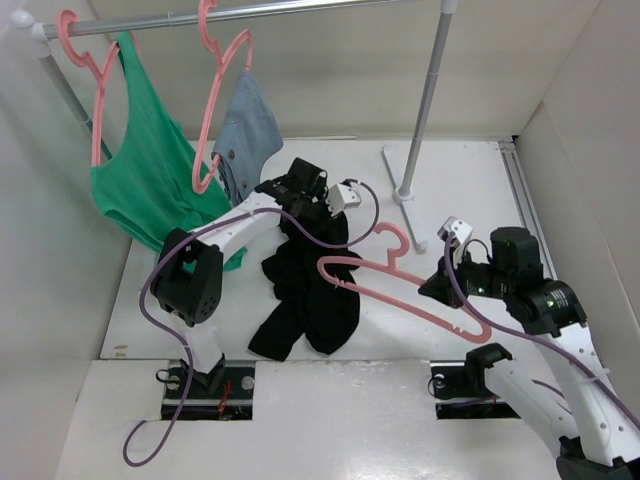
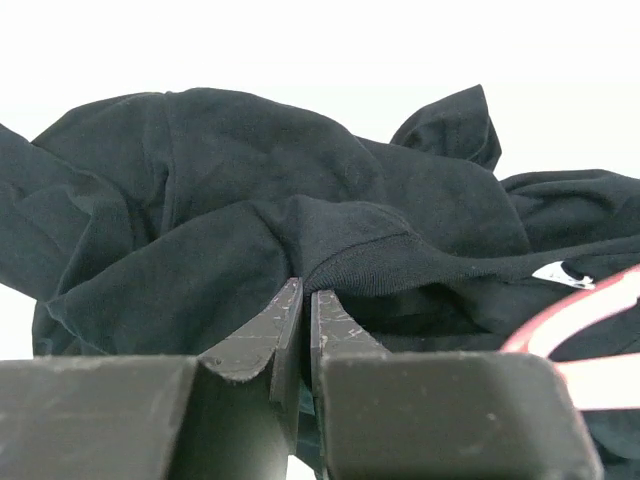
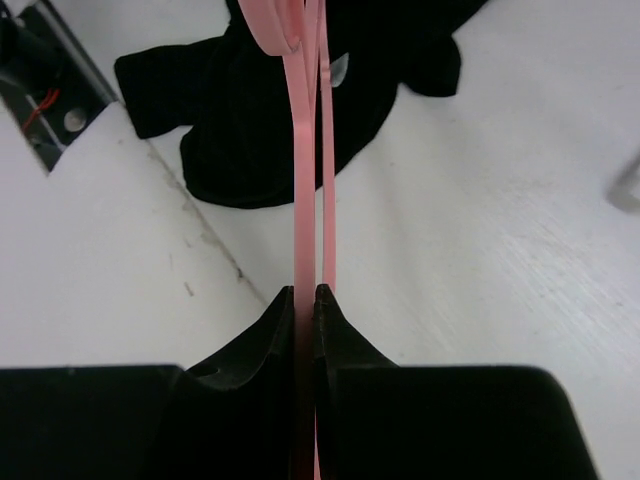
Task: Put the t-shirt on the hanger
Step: Place tshirt on hanger
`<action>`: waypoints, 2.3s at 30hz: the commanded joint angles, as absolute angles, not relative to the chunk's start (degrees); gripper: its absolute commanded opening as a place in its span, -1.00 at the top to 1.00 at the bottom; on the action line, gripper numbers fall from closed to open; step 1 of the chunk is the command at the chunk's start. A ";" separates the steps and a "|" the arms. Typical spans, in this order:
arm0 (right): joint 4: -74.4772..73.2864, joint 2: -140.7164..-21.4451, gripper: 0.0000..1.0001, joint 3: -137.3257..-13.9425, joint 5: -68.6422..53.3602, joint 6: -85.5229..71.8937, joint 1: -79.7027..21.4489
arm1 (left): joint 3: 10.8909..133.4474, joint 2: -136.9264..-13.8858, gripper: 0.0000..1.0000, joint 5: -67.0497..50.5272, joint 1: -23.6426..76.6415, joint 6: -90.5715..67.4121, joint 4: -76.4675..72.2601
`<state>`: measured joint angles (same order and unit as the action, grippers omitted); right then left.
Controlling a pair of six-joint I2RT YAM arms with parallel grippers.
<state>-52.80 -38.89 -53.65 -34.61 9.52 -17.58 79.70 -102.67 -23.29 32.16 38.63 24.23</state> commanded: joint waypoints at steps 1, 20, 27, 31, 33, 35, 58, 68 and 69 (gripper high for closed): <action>-46.41 -37.45 1.00 -51.77 -41.65 6.77 -17.49 | 82.00 -99.23 1.00 -24.08 32.08 37.09 24.08; -26.84 -38.58 1.00 -45.89 -24.96 -1.40 -20.82 | 92.44 -95.19 1.00 -35.15 33.22 34.46 32.43; -10.91 -44.01 1.00 -46.04 -21.02 -5.36 -23.90 | 101.58 -92.73 1.00 -44.20 33.22 29.09 33.57; -5.64 -48.15 1.00 -48.42 -17.14 -3.17 -24.52 | 103.36 -89.74 1.00 -48.86 33.22 26.28 32.44; -3.44 -49.91 1.00 -50.18 -17.14 -1.94 -24.52 | 103.36 -87.55 1.00 -50.88 33.22 25.06 30.42; -0.80 -52.20 1.00 -52.81 -16.62 0.16 -24.52 | 104.85 -86.31 1.00 -53.42 33.22 25.05 29.71; 25.75 -48.87 1.00 -38.14 -31.55 11.34 -23.99 | 106.44 -79.28 -0.32 -36.57 32.70 52.12 37.35; 26.28 -45.27 1.00 -37.53 -33.40 11.87 -23.99 | 95.90 -80.59 -0.63 -29.88 32.70 64.78 37.54; 26.28 -45.26 1.00 -37.53 -34.09 11.87 -23.99 | 95.37 -80.60 -0.63 -29.01 32.70 63.91 35.88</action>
<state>17.65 -47.27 -36.67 -31.53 10.96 -24.27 97.32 -80.09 -31.83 32.80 61.41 38.72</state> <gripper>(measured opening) 0.122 0.815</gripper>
